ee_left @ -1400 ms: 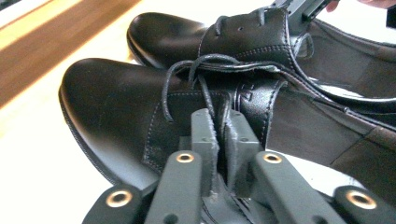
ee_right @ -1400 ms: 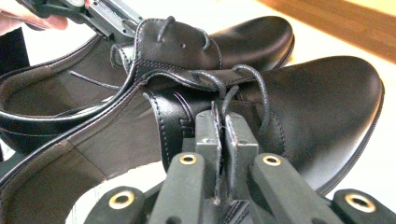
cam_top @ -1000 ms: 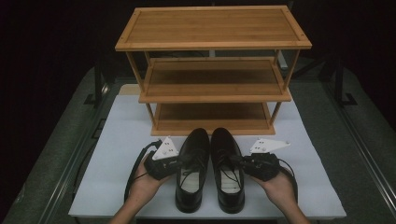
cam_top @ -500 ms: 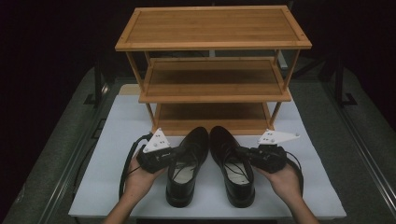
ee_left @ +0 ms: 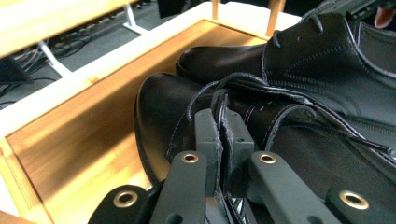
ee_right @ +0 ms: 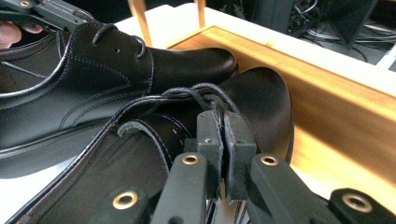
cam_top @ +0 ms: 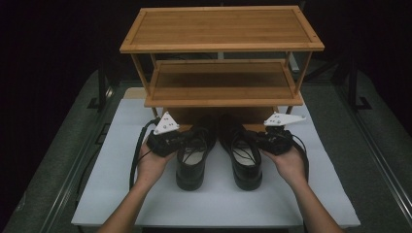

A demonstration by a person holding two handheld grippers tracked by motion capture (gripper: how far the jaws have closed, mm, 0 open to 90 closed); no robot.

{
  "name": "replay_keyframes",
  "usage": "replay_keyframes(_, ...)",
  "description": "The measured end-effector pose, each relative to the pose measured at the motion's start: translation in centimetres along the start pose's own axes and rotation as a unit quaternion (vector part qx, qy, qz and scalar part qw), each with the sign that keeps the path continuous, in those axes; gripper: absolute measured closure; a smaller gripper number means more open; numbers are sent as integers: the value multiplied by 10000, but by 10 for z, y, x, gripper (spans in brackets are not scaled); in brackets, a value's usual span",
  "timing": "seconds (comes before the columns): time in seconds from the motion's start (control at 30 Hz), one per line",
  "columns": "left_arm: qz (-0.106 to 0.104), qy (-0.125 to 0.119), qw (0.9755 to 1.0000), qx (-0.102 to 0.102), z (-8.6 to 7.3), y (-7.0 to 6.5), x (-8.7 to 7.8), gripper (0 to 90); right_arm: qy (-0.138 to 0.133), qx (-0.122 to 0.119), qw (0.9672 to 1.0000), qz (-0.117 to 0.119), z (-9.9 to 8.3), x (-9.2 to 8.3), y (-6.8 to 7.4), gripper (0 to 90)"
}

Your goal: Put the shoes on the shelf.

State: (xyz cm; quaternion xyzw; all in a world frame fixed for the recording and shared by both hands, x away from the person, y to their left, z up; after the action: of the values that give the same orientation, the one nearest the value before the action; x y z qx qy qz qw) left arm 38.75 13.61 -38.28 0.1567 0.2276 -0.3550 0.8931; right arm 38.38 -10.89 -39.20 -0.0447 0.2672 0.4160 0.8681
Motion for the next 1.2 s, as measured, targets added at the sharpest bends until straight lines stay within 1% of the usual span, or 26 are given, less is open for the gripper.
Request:
replay_keyframes(0.07,58,-30,10000,-60,2,5,10,873,12,21,9999,-112,4,9,-9,868)
replay_keyframes(0.1,81,-7,10000,-37,3,8,15,873,33,40,9998,-186,7,16,-15,868)
replay_keyframes(0.13,99,-29,9999,-104,4,11,21,873,33,40,9998,-186,7,16,-15,868)
replay_keyframes(0.2,184,-56,9997,-179,5,16,33,873,10,64,9996,-262,10,25,-22,868)
replay_keyframes(0.23,268,-72,9994,-212,7,20,42,873,21,71,9993,-353,12,33,-27,867)
replay_keyframes(0.27,268,-72,9994,-212,7,20,42,873,21,71,9993,-353,12,33,-27,867)
replay_keyframes(0.3,310,-96,9991,-261,8,24,51,872,24,70,9989,-452,14,39,-31,867)
replay_keyframes(0.33,310,-96,9991,-261,8,24,51,872,8,70,9988,-491,15,43,-33,867)
replay_keyframes(0.37,339,-112,9989,-295,8,24,55,872,8,70,9988,-491,15,43,-33,867)
replay_keyframes(0.4,397,-131,9987,-286,9,25,59,872,-15,52,9986,-534,16,46,-35,867)
replay_keyframes(0.43,512,-151,9982,-268,10,25,65,872,-34,75,9981,-608,18,53,-39,867)
replay_keyframes(0.47,512,-151,9982,-268,10,25,65,872,-34,75,9981,-608,18,53,-39,867)
replay_keyframes(0.5,575,-220,9978,-252,11,25,71,872,-43,50,9979,-645,19,58,-41,867)
replay_keyframes(0.53,575,-220,9978,-252,11,25,71,872,-60,44,9977,-670,20,60,-42,867)
replay_keyframes(0.6,672,-264,9971,-229,12,26,75,872,-69,60,9976,-688,21,62,-43,866)
replay_keyframes(0.63,704,-271,9969,-223,12,27,77,872,-78,46,9971,-757,23,65,-44,866)
replay_keyframes(0.7,780,-261,9963,-261,11,29,84,872,-113,54,9967,-798,24,69,-45,865)
replay_keyframes(0.83,742,-188,9966,-312,7,29,90,871,-96,61,9964,-836,22,74,-47,865)
replay_keyframes(0.87,692,-224,9967,-352,6,29,90,870,-70,70,9964,-840,20,75,-47,865)
replay_keyframes(0.9,642,-211,9970,-378,5,28,89,869,-103,80,9967,-807,19,75,-47,864)
replay_keyframes(0.93,526,-176,9977,-396,3,28,89,867,-107,83,9966,-811,18,74,-47,864)
replay_keyframes(1.0,419,-169,9983,-360,1,26,88,862,-79,92,9965,-821,15,73,-49,863)
replay_keyframes(1.07,402,-149,9985,-336,1,25,86,853,-87,151,9965,-817,12,72,-50,860)
replay_keyframes(1.13,330,-165,9985,-397,0,26,86,844,-93,125,9962,-856,8,71,-50,857)
replay_keyframes(1.2,262,-204,9983,-479,1,27,87,810,-115,189,9963,-834,7,71,-50,826)
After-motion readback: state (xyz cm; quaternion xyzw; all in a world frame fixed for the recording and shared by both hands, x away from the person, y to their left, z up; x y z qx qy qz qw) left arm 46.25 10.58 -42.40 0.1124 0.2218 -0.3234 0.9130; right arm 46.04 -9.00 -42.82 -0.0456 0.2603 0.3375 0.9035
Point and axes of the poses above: each handheld gripper's, and its own axes: x roughly forward along the jaws, z roughly out of its top, y roughly to its left, the point moved 7 cm from there along x, roughly forward along the jaws, and after that the axes turned 5 degrees about z, right-handed, at the moved point
